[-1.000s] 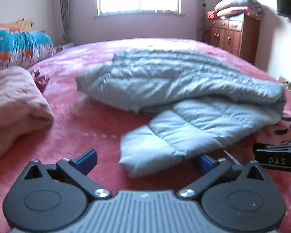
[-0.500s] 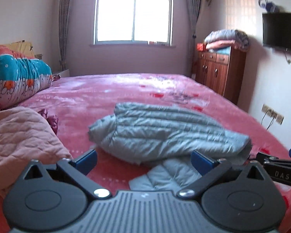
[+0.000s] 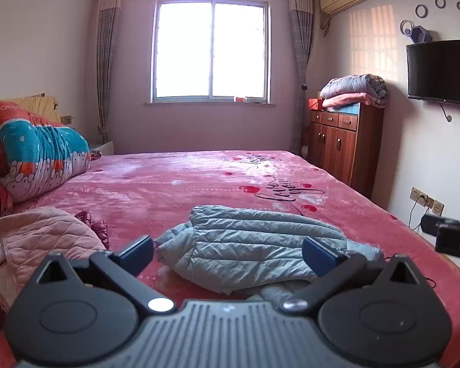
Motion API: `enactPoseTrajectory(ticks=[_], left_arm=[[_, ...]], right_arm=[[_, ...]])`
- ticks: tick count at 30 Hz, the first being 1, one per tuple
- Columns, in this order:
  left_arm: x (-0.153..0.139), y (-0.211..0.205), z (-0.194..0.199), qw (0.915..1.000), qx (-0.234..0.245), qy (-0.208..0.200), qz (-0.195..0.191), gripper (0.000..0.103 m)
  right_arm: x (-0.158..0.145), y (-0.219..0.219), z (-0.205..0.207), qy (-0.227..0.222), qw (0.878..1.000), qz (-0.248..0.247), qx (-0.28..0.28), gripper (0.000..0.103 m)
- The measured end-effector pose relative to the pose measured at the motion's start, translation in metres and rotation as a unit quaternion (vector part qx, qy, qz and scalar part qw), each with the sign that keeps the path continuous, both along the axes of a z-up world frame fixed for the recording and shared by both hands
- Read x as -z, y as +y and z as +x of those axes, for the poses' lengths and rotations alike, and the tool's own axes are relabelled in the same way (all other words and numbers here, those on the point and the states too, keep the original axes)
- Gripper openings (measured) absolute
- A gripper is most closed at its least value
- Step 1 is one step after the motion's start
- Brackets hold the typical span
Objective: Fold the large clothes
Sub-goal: 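Move both open grippers toward the crumpled grey-blue jacket on the bed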
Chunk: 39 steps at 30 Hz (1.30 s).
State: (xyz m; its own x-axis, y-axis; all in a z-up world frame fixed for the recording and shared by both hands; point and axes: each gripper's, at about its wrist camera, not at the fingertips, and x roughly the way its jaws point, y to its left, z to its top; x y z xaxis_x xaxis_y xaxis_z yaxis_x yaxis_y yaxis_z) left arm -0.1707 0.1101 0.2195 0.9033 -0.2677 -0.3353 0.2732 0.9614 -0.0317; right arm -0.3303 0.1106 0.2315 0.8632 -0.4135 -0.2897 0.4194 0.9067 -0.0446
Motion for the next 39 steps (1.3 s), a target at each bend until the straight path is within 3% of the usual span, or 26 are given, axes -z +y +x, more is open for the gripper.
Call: enactPoseTrajectory(ticks=[17,26,39], left_arm=[[0.018,0.009,-0.011,0.9999,0.000,0.015,0.007,0.102],[0.032,0.006,-0.009,0.9994,0.000,0.031,0.015,0.102],[0.066,-0.006,0.009,0.9967,-0.011,0.076,0.027,0.102]], right_arm=[[0.023,0.001,0.008,-0.026,0.999,0.023,-0.028,0.103],[0.053,-0.006,0.023,-0.001,0.999,0.023,-0.046,0.103],[0.117,-0.028,0.051,0.051,0.998,0.032,-0.016,0.103]])
